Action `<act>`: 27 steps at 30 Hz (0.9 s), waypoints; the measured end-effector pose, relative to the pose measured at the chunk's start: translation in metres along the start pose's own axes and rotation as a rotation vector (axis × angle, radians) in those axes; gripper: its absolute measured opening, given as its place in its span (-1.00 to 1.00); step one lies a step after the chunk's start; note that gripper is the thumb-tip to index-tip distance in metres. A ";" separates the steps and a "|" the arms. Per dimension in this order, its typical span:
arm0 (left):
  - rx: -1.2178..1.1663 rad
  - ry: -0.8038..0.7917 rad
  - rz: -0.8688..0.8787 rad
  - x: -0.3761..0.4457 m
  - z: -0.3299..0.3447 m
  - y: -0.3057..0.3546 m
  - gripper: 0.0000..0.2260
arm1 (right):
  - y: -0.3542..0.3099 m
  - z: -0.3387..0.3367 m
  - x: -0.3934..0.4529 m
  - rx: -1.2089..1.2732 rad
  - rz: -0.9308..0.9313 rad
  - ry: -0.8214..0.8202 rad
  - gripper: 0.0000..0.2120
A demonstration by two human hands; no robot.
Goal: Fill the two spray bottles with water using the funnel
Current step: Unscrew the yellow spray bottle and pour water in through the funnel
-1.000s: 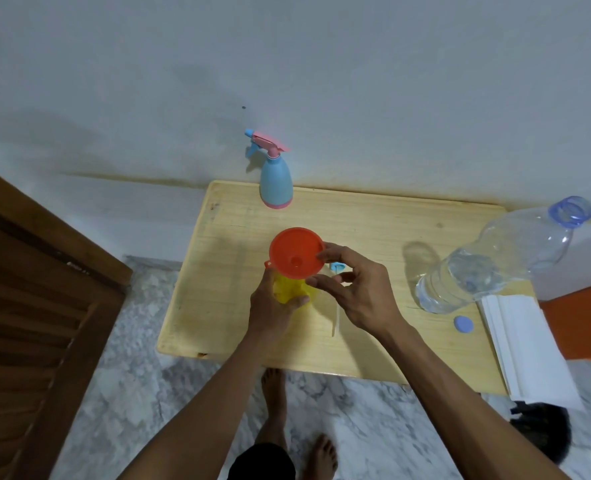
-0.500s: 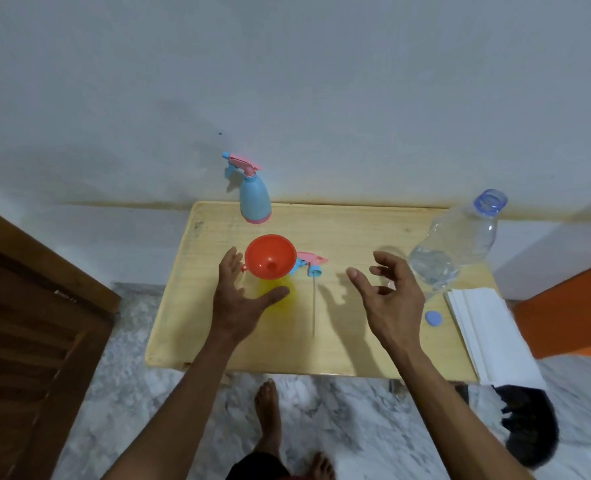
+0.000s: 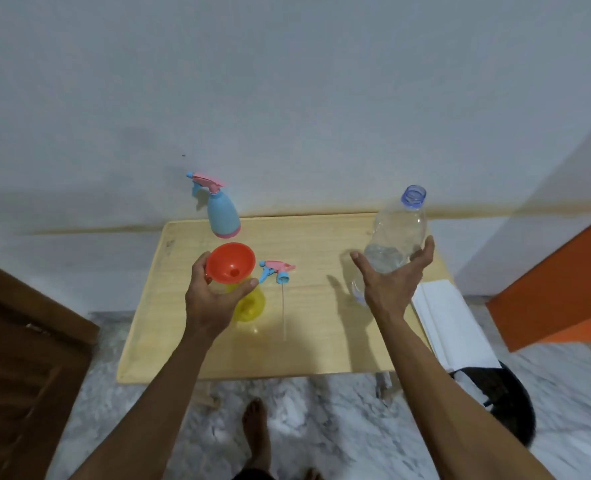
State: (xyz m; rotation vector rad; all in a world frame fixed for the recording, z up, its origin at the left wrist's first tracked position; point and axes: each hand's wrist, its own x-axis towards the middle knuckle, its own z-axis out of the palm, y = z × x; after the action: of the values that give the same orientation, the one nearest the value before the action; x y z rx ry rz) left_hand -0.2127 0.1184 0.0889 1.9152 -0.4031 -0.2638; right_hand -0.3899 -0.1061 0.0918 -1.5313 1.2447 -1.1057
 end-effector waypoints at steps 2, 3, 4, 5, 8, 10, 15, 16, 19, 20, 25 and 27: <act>-0.001 0.012 -0.005 -0.002 0.000 0.000 -0.08 | 0.003 0.002 0.005 0.021 -0.001 -0.007 0.19; -0.005 0.019 -0.009 -0.002 0.001 0.001 -0.07 | 0.005 0.003 0.007 0.027 -0.004 -0.008 0.17; -0.008 0.024 -0.009 -0.003 0.001 0.001 -0.07 | 0.006 0.003 0.009 0.029 -0.011 -0.009 0.15; -0.010 0.029 -0.008 -0.003 0.001 0.002 -0.08 | 0.008 0.003 0.012 0.029 -0.023 -0.010 0.12; -0.016 0.034 -0.003 -0.003 0.001 0.004 -0.12 | 0.012 0.004 0.018 0.015 -0.047 -0.015 -0.02; -0.013 0.030 0.001 -0.003 0.001 0.002 -0.13 | 0.012 0.004 0.021 0.018 -0.046 -0.013 -0.10; -0.027 0.018 -0.012 -0.005 0.003 0.004 -0.11 | 0.016 -0.004 0.020 0.011 -0.086 -0.047 -0.15; -0.028 0.014 -0.009 -0.006 0.005 0.005 -0.10 | 0.016 -0.007 0.018 0.009 -0.103 -0.048 -0.16; -0.034 0.005 -0.008 -0.005 0.008 0.008 -0.11 | 0.005 -0.014 0.013 0.026 -0.168 -0.043 -0.17; -0.031 0.004 -0.006 -0.004 0.009 0.009 -0.12 | -0.001 -0.015 0.011 0.039 -0.195 -0.041 -0.18; -0.028 -0.003 0.012 -0.002 0.008 0.011 -0.16 | -0.053 -0.013 0.005 0.155 -0.341 -0.084 -0.23; -0.057 0.044 0.001 0.001 -0.009 0.007 -0.17 | -0.088 0.002 -0.006 0.226 -0.400 -0.148 -0.28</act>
State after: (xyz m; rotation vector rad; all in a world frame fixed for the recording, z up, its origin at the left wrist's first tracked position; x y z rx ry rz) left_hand -0.2098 0.1233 0.0987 1.8616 -0.3628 -0.2297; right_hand -0.3685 -0.0878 0.1753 -1.6910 0.7022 -1.3087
